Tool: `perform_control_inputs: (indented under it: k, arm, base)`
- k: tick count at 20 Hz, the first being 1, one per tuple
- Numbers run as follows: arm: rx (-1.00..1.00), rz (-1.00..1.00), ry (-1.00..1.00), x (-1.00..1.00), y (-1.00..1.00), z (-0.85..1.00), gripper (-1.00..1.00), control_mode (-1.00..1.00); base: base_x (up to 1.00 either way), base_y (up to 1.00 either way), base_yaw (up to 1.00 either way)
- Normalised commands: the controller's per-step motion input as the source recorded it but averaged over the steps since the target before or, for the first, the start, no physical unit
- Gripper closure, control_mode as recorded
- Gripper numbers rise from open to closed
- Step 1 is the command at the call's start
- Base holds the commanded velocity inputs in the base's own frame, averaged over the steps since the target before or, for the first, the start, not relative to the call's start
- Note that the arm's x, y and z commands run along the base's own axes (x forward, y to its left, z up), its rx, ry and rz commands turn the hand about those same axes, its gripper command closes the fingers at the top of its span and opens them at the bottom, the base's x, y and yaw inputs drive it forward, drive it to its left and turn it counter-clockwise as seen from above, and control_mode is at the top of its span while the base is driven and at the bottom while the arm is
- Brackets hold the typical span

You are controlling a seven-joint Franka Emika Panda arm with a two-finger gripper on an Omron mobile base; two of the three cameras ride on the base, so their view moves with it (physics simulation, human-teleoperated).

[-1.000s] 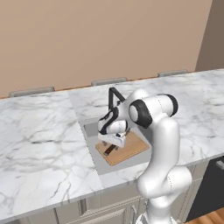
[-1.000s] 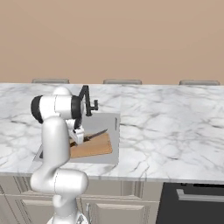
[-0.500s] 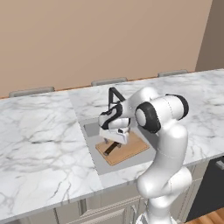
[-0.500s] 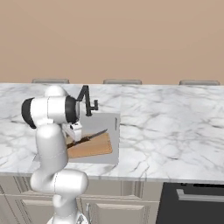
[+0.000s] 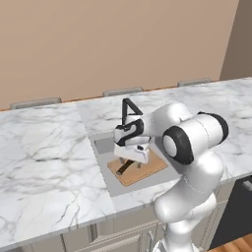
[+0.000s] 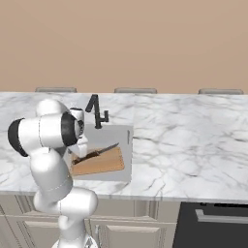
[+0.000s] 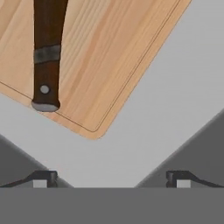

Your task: Move the cutting board and knife to the sink. Then move spray from the cabinet to the counter.

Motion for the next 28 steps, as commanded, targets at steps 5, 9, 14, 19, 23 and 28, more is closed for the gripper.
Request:
perform_control_inputs:
  k: [5, 9, 14, 19, 23, 28]
  arm:
    - [0.0, 0.08, 0.0, -0.35, -0.01, 0.47, -1.0, -1.0]
    - [0.0, 0.08, 0.0, -0.36, -0.02, 0.49, -1.0, -1.0]
    - [0.0, 0.09, 0.0, -0.49, -0.05, 0.4, -1.0, -1.0]
    - [0.0, 0.12, -0.04, -0.55, -0.07, 0.36, -1.0, -1.0]
    - [0.0, 0.07, -0.07, -0.53, -0.03, 0.36, -1.0, -1.0]
    - [0.0, 0.05, -0.11, -0.48, -0.01, 0.32, -1.0, -1.0]
  base:
    - [0.0, 0.0, 0.0]
    - [0.0, 0.0, 0.0]
    - [0.0, 0.0, 0.0]
    - [0.0, 0.0, 0.0]
    - [0.0, 0.0, 0.0]
    - [0.0, 0.0, 0.0]
